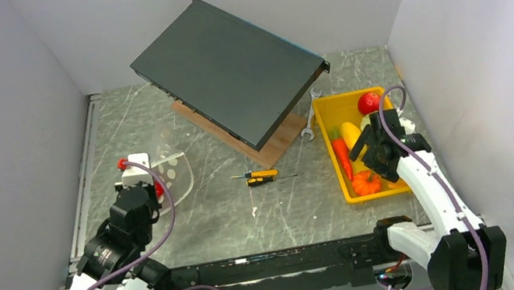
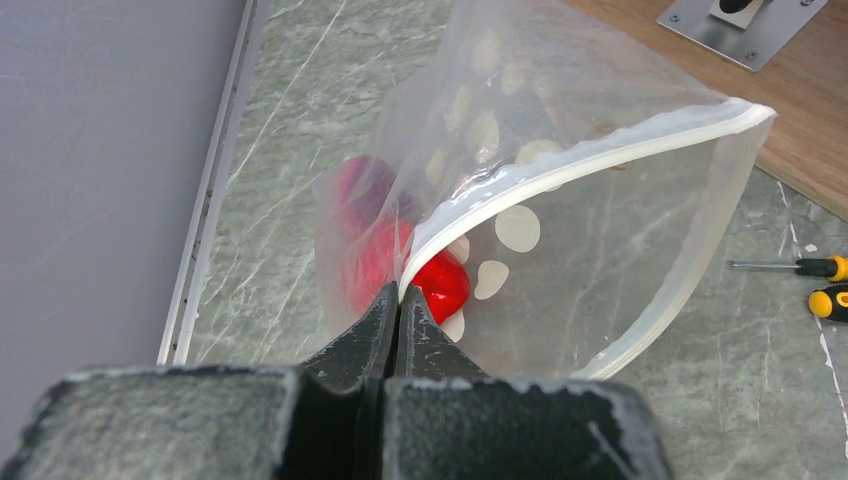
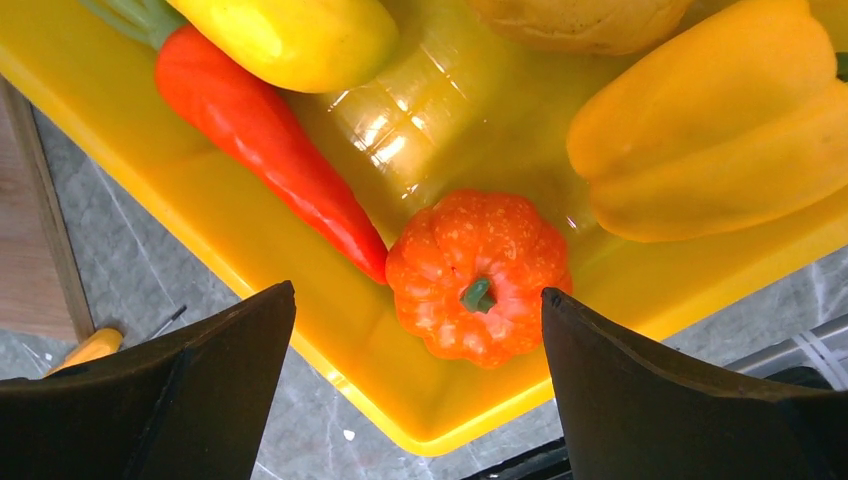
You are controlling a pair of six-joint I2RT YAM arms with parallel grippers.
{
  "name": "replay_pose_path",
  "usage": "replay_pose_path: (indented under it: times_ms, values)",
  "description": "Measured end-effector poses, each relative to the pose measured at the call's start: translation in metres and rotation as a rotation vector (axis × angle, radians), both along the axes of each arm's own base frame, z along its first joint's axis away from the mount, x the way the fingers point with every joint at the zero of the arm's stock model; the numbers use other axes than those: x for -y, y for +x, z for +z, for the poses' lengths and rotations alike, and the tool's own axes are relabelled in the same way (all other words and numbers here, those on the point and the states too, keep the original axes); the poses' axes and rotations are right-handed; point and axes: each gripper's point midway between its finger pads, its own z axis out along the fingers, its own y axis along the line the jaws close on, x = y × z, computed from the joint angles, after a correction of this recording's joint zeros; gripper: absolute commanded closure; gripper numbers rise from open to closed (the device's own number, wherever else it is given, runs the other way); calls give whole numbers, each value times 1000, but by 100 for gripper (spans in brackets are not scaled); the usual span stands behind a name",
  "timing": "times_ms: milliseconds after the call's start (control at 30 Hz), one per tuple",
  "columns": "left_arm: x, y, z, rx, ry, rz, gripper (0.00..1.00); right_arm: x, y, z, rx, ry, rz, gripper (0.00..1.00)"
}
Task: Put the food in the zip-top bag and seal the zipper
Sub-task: Pick up the fake vegetable from the bin.
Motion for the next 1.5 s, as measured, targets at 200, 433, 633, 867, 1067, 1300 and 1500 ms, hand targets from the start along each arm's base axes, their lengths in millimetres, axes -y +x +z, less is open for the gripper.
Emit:
replay_pose_path:
  times_ms: [200, 433, 633, 867, 1067, 1300, 1500]
  values:
    - [1, 0, 0, 2, -3, -8, 100, -2, -7, -23, -70, 19, -26, 13]
    - [1, -1, 3, 16, -13, -10, 100, -4, -19, -47, -119, 40, -52, 21]
    - [0, -2, 5, 24, -20, -9, 100, -5, -13, -49, -99, 47, -60, 36]
    - [1, -6, 4, 4, -53, -6, 100, -6, -11, -46, -81, 54, -56, 70]
    - [5, -24, 26, -94, -154, 2, 100, -7, -7, -33, -12, 58, -41, 90]
    - [24, -45, 35, -270, -261, -38, 100, -6, 10, 3, 102, 50, 6, 100]
    - [45, -57, 39, -379, -359, -72, 100, -19, 20, 62, 280, 66, 135, 100]
